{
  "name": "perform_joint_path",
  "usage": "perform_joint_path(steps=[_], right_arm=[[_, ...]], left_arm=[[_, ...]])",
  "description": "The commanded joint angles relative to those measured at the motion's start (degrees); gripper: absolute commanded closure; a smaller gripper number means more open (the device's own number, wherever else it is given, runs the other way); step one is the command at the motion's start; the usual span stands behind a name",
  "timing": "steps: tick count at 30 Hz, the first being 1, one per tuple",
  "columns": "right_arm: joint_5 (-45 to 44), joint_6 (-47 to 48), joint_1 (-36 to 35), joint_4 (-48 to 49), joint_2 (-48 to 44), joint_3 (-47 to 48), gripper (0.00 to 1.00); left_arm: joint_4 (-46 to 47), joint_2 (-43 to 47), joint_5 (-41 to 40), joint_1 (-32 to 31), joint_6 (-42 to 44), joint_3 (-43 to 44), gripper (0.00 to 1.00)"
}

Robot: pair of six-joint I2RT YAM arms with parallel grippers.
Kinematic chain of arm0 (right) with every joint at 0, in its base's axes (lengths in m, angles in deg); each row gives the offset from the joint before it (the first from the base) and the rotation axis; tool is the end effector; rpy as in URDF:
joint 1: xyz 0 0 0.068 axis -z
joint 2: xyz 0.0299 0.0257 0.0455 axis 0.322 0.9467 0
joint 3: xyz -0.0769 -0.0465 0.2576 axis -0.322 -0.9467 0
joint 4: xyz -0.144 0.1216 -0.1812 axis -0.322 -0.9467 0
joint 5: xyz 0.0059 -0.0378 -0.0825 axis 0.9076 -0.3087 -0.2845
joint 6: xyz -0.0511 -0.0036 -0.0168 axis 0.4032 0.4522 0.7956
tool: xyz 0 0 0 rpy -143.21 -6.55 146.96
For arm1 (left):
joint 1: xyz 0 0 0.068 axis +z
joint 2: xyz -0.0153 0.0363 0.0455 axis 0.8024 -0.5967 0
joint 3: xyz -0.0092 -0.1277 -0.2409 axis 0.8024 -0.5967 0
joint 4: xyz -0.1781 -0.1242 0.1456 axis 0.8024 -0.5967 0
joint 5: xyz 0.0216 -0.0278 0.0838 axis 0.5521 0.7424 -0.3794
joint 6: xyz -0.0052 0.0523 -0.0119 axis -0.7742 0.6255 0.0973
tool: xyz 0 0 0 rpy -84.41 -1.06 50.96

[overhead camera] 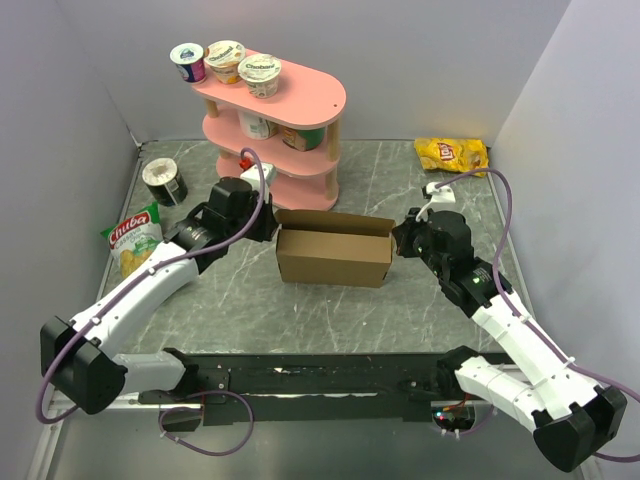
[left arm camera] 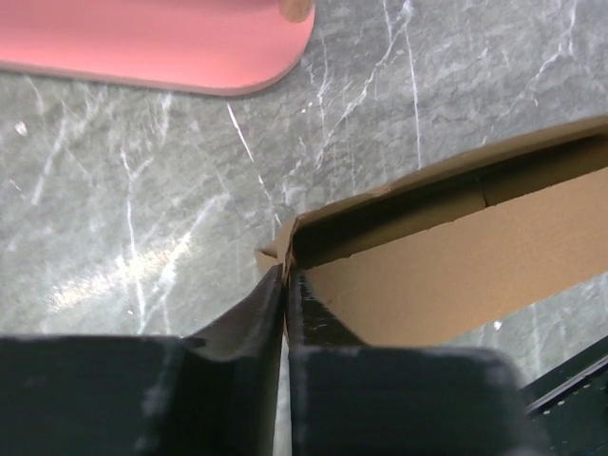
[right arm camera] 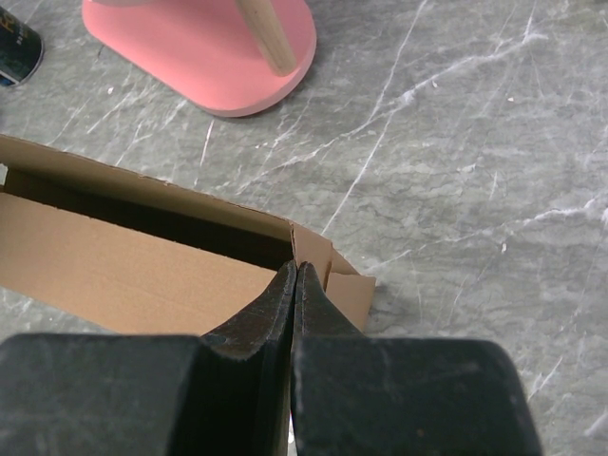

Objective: Fold the paper box

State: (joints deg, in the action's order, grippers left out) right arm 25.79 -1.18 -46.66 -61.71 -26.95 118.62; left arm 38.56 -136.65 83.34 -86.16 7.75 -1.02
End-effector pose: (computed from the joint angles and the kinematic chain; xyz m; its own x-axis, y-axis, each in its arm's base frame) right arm 0.1789 0.0890 0.3250 -0.4326 0.1233 -0.8931 -0.2228 0.9452 0.2385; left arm 0.2330 -0.1497 0.3368 -0.5664 0.0425 -0.8231 0.3952 0.8904 -0.2259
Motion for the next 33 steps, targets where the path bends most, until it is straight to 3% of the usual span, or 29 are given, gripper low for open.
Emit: perform_joint_path(steps=[1,8,17,24,33], right_arm=[[1.97,0.66,-0.42,-6.14,1.64,-0.74,1.0],[1.79,0.49,-0.42,-6.23,1.82,-0.92,1.0],[1.44,0.75,-0.69,-6.14,2.25,-1.1,1.0],[1.44,0.4,-1.04,-5.7,2.34,-1.27,1.0],[0.91,0.57,-1.3,-6.14,1.47,-1.45,1.0]], left_arm=[[0.11,-1.55,0.8,0.19,-2.46,2.35,0.99],[-0.34,-3.13,2.81,0.1,-12.91,3.76,0.99],[1.5,-3.13,4.14,0.01,-17.58,1.38,0.99],[1.59,-3.4,5.46,-0.07,-17.76,1.03,0.99],[4.93,-0.41,0.97,-0.6,-14.95,-7.84,0.99]])
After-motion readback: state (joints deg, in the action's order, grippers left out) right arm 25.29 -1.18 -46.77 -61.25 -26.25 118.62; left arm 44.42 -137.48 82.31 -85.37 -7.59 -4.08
